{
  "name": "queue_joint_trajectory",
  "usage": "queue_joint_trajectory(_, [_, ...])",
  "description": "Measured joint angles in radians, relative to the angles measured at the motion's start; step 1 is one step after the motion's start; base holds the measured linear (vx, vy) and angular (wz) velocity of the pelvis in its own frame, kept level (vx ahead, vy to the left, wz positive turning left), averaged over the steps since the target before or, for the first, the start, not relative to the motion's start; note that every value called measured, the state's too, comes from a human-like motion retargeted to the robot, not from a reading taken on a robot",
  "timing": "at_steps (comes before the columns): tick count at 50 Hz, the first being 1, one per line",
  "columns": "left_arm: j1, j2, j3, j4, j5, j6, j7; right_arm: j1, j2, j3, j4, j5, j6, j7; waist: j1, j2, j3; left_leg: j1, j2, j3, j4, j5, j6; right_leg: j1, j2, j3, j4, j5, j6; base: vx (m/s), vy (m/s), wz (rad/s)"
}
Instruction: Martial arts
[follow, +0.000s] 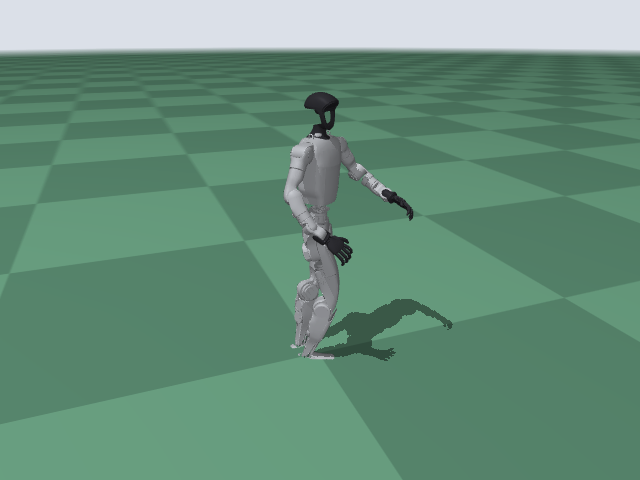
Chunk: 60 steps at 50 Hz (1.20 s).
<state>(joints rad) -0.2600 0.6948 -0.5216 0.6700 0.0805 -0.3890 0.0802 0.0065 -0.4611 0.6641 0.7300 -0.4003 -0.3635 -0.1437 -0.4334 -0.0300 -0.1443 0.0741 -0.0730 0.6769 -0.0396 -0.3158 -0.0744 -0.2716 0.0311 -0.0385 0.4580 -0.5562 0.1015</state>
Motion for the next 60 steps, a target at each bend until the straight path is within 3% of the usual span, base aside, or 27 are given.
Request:
queue_joint_trajectory(5, [-0.074,-0.049,-0.110,-0.212,0.026,-0.053,-0.079,0.056,-0.022,-0.005,0.043,-0.051,0.005,0.099,0.009,-0.005,-0.026,-0.038,-0.016,-0.035,0.000,0.009,0.010,-0.045,-0.029,-0.031,0.036,-0.031,-0.008,0.06,-0.05,0.37])
queue_joint_trajectory(11, [-0.093,-0.158,-0.158,-0.485,0.024,-0.047,-0.258,0.154,-0.074,-0.032,0.081,-0.131,0.029,0.354,0.071,-0.023,-0.037,-0.107,0.004,-0.105,0.111,-0.018,0.030,-0.047,-0.051,-0.070,0.021,-0.035,-0.031,0.05,-0.07,0.45])
queue_joint_trajectory(14, [-0.068,-0.200,-0.125,-0.607,-0.005,-0.003,-0.358,0.172,-0.117,-0.062,0.104,-0.154,0.047,0.504,0.127,-0.005,0.002,-0.325,0.189,-0.159,0.709,-0.199,0.041,-0.004,-0.018,-0.116,-0.015,-0.036,-0.059,0.00,-0.06,0.65])
queue_joint_trajectory(18, [0.001,-0.205,-0.063,-0.661,0.007,0.019,-0.394,0.140,-0.125,-0.052,0.178,-0.171,0.084,0.593,0.250,0.033,0.062,-0.530,0.403,-0.271,1.240,-0.231,0.054,0.000,0.069,-0.156,0.065,-0.074,-0.096,-0.03,-0.06,0.08])
queue_joint_trajectory(21, [0.075,-0.175,0.018,-0.670,0.035,0.041,-0.383,0.054,-0.109,-0.050,0.249,-0.175,0.116,0.613,0.366,0.073,0.086,-0.676,0.503,-0.389,1.412,-0.247,0.055,0.002,0.136,-0.162,0.100,-0.093,-0.112,0.04,-0.03,-0.31])
queue_joint_trajectory(24, [0.165,-0.122,0.148,-0.665,0.065,0.065,-0.322,-0.122,-0.063,-0.037,0.341,-0.157,0.142,0.569,0.461,0.076,0.088,-0.797,0.532,-0.472,1.373,-0.250,0.055,0.031,0.166,-0.142,0.024,-0.072,-0.117,0.16,0.00,-0.25])
queue_joint_trajectory(33, [0.461,-0.072,0.435,-0.541,-0.011,0.100,-0.117,-0.604,0.004,-0.018,0.308,-0.042,0.167,0.363,0.660,-0.034,0.075,-0.788,0.335,-0.577,0.786,-0.158,-0.001,0.079,0.074,-0.054,0.021,-0.112,-0.101,0.28,0.12,-0.04])
queue_joint_trajectory(35, [0.513,-0.070,0.495,-0.552,-0.054,0.102,-0.109,-0.718,-0.004,-0.017,0.239,0.004,0.175,0.310,0.668,-0.081,0.079,-0.700,0.252,-0.555,0.587,-0.082,-0.006,0.069,0.014,-0.040,0.052,-0.147,-0.100,0.33,0.18,0.16])
queue_joint_trajectory(39, [0.602,-0.085,0.542,-0.592,-0.113,0.088,-0.108,-0.827,-0.001,-0.053,0.091,0.058,0.157,0.190,0.701,-0.101,0.061,-0.681,0.200,-0.552,0.610,-0.074,-0.004,0.038,-0.040,-0.026,0.181,-0.217,-0.114,0.30,0.21,-0.08])
queue_joint_trajectory(45, [0.642,-0.095,0.623,-0.757,-0.197,0.041,-0.118,-0.838,-0.006,-0.119,-0.247,0.067,0.109,0.032,0.639,-0.157,0.064,-0.571,0.082,-0.474,0.541,-0.070,0.034,-0.050,-0.161,0.004,0.442,-0.264,-0.101,0.29,0.21,-0.03])
queue_joint_trajectory(47, [0.609,-0.069,0.652,-0.821,-0.208,0.030,-0.106,-0.766,-0.023,-0.158,-0.448,0.050,0.107,0.017,0.589,-0.207,0.076,-0.389,-0.027,-0.444,0.221,0.066,0.050,-0.098,-0.247,0.012,0.537,-0.277,-0.097,0.27,0.18,0.07])
queue_joint_trajectory(49, [0.561,-0.050,0.655,-0.866,-0.190,0.010,-0.079,-0.713,-0.015,-0.159,-0.551,0.045,0.074,0.000,0.531,-0.210,0.065,-0.352,-0.068,-0.432,0.198,0.067,0.056,-0.144,-0.279,0.014,0.598,-0.289,-0.096,0.23,0.16,0.10])
queue_joint_trajectory(51, [0.494,-0.013,0.658,-0.908,-0.153,-0.008,-0.041,-0.645,-0.010,-0.167,-0.661,0.045,0.048,-0.008,0.467,-0.206,0.051,-0.315,-0.098,-0.425,0.169,0.064,0.060,-0.191,-0.283,0.022,0.620,-0.303,-0.096,0.23,0.14,0.07])
queue_joint_trajectory(53, [0.379,0.061,0.636,-0.923,-0.081,-0.017,0.024,-0.555,-0.014,-0.201,-0.800,0.058,0.046,0.007,0.423,-0.171,0.042,-0.256,-0.082,-0.427,0.094,0.075,0.055,-0.216,-0.223,0.015,0.569,-0.292,-0.105,0.25,0.12,-0.14])
queue_joint_trajectory(57, [0.216,0.184,0.584,-0.946,0.038,-0.022,0.064,-0.435,-0.012,-0.179,-0.881,0.092,0.038,0.029,0.318,-0.157,0.015,-0.200,-0.126,-0.417,0.081,0.056,0.066,-0.249,-0.207,0.051,0.500,-0.273,-0.084,0.21,0.11,-0.01])
queue_joint_trajectory(60, [-0.004,0.313,0.429,-0.823,0.136,-0.005,0.081,-0.387,-0.024,-0.170,-0.903,0.151,0.055,0.088,0.288,-0.099,0.025,-0.171,-0.069,-0.415,0.123,0.001,0.068,-0.181,-0.127,0.033,0.364,-0.197,-0.080,0.22,0.11,-0.30])
